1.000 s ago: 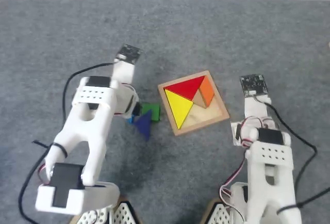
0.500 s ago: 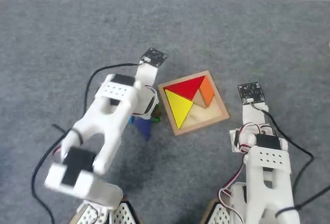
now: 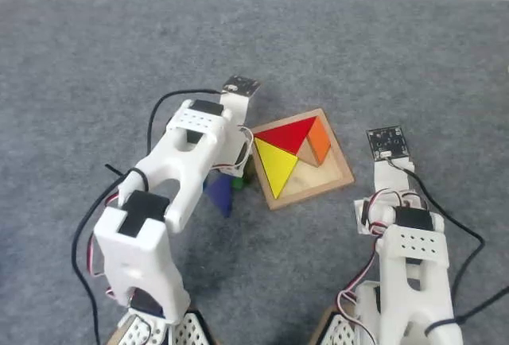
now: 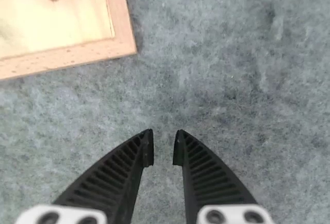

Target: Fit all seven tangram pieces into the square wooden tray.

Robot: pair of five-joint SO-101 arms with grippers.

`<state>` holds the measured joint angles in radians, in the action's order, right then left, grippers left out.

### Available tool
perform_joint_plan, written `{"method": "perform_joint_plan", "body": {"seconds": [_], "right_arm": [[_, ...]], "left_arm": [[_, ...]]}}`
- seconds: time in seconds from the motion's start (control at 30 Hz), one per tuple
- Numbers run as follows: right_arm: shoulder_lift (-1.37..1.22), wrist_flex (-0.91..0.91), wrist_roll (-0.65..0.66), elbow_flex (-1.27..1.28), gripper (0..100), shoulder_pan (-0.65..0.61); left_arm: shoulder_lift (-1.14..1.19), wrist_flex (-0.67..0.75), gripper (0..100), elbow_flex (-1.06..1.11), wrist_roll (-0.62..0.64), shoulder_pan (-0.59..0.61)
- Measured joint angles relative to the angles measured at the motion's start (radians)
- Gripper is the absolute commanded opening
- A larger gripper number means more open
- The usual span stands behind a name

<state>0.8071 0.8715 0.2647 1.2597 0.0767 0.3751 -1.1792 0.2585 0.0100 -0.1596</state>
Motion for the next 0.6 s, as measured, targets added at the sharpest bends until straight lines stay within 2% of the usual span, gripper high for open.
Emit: {"method": "perform_joint_plan", "body": {"seconds": [0.17, 0.37, 0.43, 0.53, 0.6], "right_arm": [[0.0, 0.0, 0.0, 0.0, 9.0, 0.0], [0.0, 0.0, 0.002, 0.0, 9.0, 0.002], [0.0, 0.0, 0.002, 0.0, 9.0, 0.002], [0.0, 0.0, 0.002, 0.0, 9.0, 0.0], [0.0, 0.0, 0.002, 0.0, 9.0, 0.002]], "left_arm": [[0.028, -0.055, 2, -0.091, 0.003, -0.006], [0.04, -0.061, 2, -0.123, -0.043, -0.003], [0.018, -0.077, 6, -0.129, -0.061, -0.002], [-0.009, -0.13, 19, -0.138, -0.077, -0.002], [-0.028, -0.146, 22, -0.143, -0.078, 0.009]]}}
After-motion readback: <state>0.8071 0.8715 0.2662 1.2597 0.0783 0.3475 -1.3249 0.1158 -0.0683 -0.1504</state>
